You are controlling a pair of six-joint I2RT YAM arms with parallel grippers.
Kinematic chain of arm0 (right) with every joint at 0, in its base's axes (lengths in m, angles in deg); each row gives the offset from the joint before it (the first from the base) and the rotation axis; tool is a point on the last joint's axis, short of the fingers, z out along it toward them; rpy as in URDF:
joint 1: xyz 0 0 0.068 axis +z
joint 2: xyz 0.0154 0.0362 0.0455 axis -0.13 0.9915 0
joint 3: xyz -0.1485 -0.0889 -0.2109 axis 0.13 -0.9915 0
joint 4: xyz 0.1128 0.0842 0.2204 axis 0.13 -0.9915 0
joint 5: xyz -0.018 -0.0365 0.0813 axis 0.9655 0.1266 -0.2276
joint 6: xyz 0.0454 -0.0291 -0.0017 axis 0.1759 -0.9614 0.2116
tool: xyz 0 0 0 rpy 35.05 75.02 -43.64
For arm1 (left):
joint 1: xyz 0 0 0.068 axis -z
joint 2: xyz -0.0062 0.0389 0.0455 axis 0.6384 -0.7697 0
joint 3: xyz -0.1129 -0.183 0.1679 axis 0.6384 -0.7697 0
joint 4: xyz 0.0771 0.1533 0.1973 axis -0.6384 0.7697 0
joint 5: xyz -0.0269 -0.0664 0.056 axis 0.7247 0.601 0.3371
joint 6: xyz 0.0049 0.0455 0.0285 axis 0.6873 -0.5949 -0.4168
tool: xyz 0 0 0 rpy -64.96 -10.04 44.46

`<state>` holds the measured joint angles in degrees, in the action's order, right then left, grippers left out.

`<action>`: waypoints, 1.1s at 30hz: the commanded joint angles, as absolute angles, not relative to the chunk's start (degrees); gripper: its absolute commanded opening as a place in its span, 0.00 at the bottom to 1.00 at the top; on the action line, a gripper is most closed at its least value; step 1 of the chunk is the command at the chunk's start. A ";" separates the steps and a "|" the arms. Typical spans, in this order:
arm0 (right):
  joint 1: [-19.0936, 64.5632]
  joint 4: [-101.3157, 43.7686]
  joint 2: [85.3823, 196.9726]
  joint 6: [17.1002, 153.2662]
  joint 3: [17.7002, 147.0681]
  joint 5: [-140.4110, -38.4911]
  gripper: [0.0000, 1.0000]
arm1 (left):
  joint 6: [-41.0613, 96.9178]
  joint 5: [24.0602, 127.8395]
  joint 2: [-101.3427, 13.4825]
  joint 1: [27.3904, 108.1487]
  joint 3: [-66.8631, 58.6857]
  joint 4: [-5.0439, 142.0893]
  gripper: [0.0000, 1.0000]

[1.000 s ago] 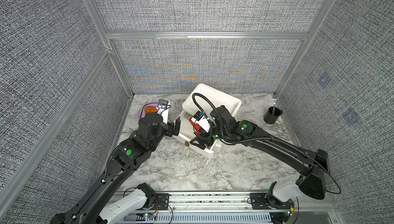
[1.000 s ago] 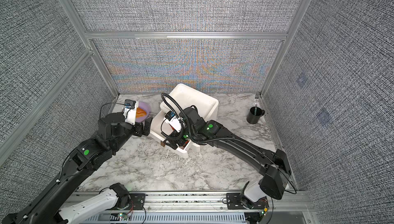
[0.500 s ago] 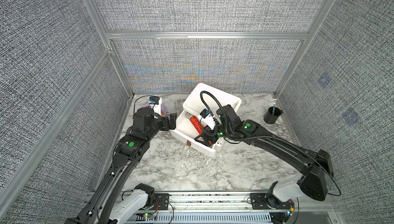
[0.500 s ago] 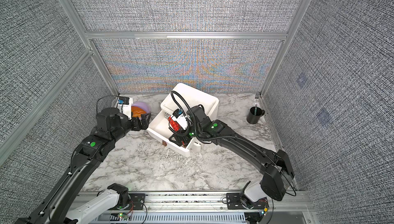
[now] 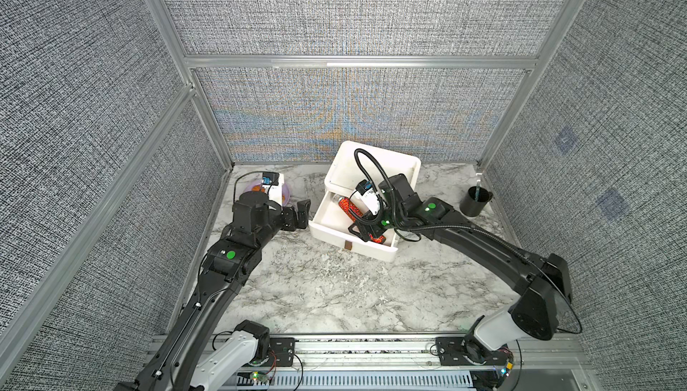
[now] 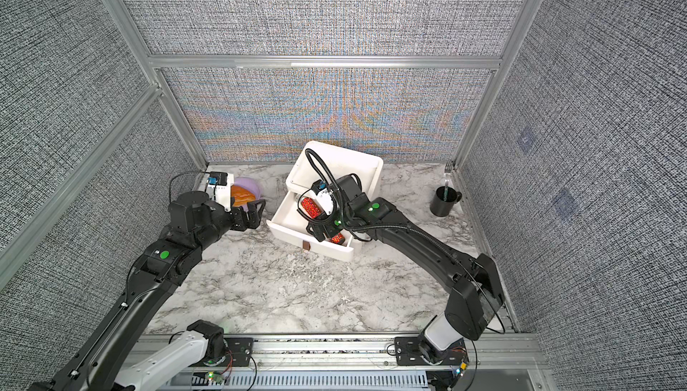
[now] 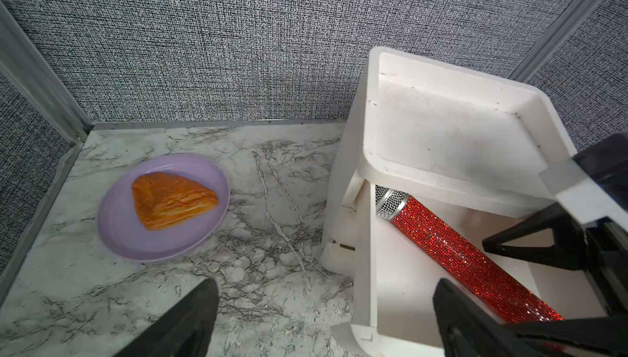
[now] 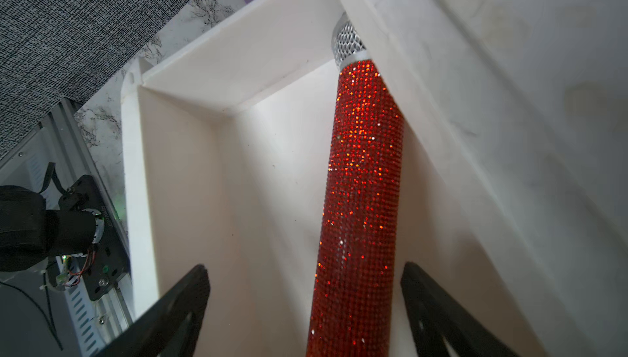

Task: Take the microphone out of the drawer
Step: Pick up the microphone from the drawer.

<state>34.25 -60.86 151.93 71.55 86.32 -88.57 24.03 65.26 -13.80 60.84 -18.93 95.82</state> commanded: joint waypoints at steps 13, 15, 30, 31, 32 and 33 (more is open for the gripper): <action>37.28 -62.07 158.39 75.56 92.59 -72.34 0.84 | 23.42 69.65 -13.50 60.72 -19.76 91.35 1.00; 37.29 -62.15 158.90 75.11 93.22 -72.01 0.83 | 23.54 70.62 -13.42 60.69 -19.93 91.25 1.00; 38.81 -65.55 161.86 71.41 97.15 -58.38 0.74 | 22.86 70.00 -12.61 60.68 -19.98 92.48 1.00; 38.85 -65.28 161.70 71.90 96.81 -58.76 0.75 | 22.85 70.12 -12.75 60.71 -19.89 92.48 1.00; 38.82 -64.94 161.56 72.11 96.48 -59.61 0.76 | 22.79 70.22 -12.80 60.68 -19.80 92.48 1.00; 38.78 -64.71 161.55 72.24 96.25 -60.78 0.77 | 22.73 70.22 -12.97 60.74 -19.58 92.57 1.00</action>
<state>38.95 -65.52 161.59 71.50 96.63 -64.06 23.13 69.74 -12.73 60.80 -20.11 93.81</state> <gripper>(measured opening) 0.764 0.999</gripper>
